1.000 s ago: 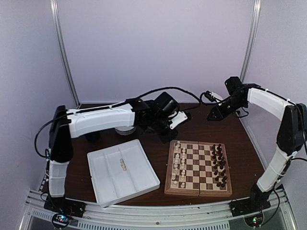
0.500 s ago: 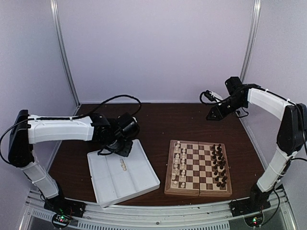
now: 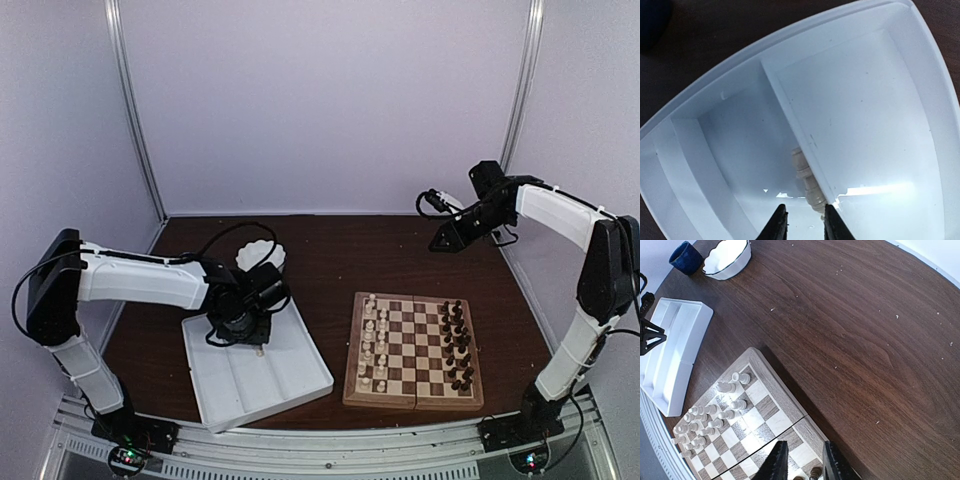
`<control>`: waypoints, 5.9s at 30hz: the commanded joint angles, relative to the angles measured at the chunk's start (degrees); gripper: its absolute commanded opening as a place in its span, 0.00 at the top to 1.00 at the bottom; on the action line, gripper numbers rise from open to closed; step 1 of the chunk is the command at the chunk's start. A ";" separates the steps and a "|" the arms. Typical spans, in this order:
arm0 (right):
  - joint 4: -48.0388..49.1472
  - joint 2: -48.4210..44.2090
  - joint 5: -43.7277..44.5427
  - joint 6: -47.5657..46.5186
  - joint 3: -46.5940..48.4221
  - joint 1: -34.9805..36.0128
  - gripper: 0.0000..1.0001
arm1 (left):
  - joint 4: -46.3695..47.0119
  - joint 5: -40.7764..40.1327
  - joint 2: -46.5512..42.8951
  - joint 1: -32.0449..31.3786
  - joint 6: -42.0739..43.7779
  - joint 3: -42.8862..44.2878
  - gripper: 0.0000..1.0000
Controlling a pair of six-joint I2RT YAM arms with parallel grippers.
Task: Set up the chess pieces on the board
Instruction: Pick up the chess pile from the storage box, then pick up the bishop from the chess pile, then place the bishop on c1.
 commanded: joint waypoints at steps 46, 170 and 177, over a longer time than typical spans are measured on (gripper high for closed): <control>-7.10 3.63 -25.85 2.17 12.14 14.58 0.58 | 30.69 23.01 -32.01 -0.26 47.16 -17.83 0.93; -11.65 15.34 22.30 -11.79 10.48 34.03 0.89 | 32.00 23.67 -21.60 -0.99 49.56 -10.89 0.93; -12.40 15.22 21.67 -11.91 9.98 34.47 0.90 | 31.93 23.85 -21.01 -1.02 49.62 -10.46 0.93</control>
